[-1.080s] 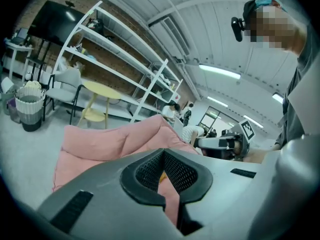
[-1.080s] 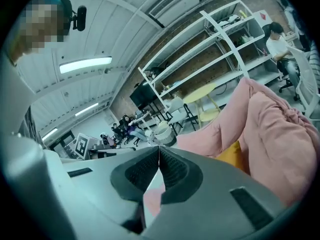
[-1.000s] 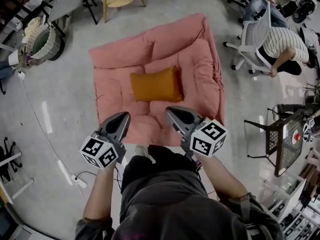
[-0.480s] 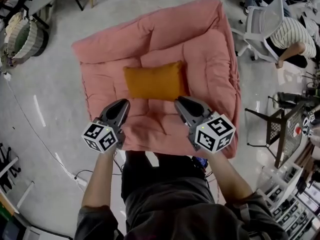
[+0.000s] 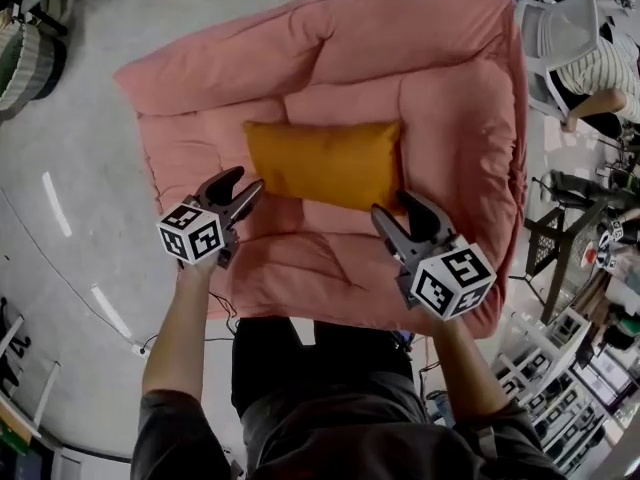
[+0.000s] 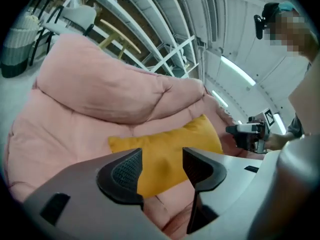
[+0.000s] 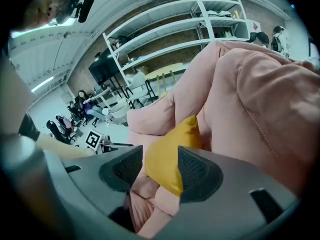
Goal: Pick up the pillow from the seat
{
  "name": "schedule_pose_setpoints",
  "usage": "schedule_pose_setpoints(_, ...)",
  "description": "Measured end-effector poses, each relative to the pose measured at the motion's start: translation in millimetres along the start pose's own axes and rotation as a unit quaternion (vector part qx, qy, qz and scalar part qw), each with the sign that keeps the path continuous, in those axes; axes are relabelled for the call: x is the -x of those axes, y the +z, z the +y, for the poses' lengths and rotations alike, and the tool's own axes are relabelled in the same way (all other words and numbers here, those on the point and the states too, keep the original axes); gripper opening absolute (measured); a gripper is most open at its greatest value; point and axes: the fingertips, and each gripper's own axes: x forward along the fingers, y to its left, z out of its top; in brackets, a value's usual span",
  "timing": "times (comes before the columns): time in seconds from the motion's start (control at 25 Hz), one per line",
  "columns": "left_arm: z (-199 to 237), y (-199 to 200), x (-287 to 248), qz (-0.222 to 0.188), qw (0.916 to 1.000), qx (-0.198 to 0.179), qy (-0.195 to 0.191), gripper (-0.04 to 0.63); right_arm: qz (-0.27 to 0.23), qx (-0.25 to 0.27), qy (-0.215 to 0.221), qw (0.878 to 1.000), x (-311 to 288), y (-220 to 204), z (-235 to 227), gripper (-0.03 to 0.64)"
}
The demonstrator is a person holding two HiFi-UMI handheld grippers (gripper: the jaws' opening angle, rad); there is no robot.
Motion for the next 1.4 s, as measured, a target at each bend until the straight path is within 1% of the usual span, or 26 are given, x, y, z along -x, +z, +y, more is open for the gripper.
schedule_pose_setpoints(0.2, 36.2, -23.0, -20.7, 0.02, 0.9988, 0.032, -0.031, 0.326, 0.014, 0.008, -0.038, 0.999, -9.6, -6.3, -15.3, 0.229)
schedule_pose_setpoints(0.32, 51.3, -35.9, -34.6, 0.035, 0.9969, 0.05, -0.05, 0.367, 0.023, 0.012, -0.052, 0.998, -15.0, -5.7, -23.5, 0.25)
schedule_pose_setpoints(0.56, 59.2, -56.8, -61.3, 0.058, 0.9881, 0.099, -0.102, 0.403, 0.053, 0.006, -0.076, 0.996, -20.4, -13.3, -46.6, 0.272)
schedule_pose_setpoints(0.76, 48.9, -50.0, -82.7, 0.052, 0.9801, 0.131, -0.14, 0.42, 0.06, 0.002, -0.076, 0.995, -21.7, -10.9, -63.1, 0.279)
schedule_pose_setpoints(0.96, 43.5, -56.5, -92.7, 0.043, 0.9663, 0.183, -0.176, 0.419, 0.067, -0.018, -0.065, 0.995, -28.5, -16.9, -69.0, 0.279)
schedule_pose_setpoints(1.04, 41.3, -53.6, -96.7, 0.036, 0.9633, 0.194, -0.183, 0.416, 0.07, -0.02, -0.058, 0.996, -31.8, -15.6, -70.5, 0.278)
schedule_pose_setpoints(1.08, 40.2, -52.3, -97.8, 0.033, 0.9624, 0.196, -0.185, 0.398, 0.071, -0.021, -0.054, 0.996, -33.4, -15.2, -71.0, 0.278)
schedule_pose_setpoints(1.24, 39.5, -56.4, -88.7, 0.035, 0.9614, 0.201, -0.185, 0.328, 0.075, -0.022, -0.042, 0.996, -39.4, -22.4, -64.2, 0.267)
schedule_pose_setpoints(1.32, 43.0, -53.9, -77.0, 0.033, 0.9635, 0.196, -0.179, 0.303, 0.071, -0.023, -0.034, 0.997, -43.9, -22.9, -54.7, 0.234)
schedule_pose_setpoints(1.4, 51.5, -40.4, -65.7, 0.019, 0.9675, 0.184, -0.172, 0.288, 0.056, -0.019, -0.027, 0.998, -51.7, -15.7, -45.0, 0.218)
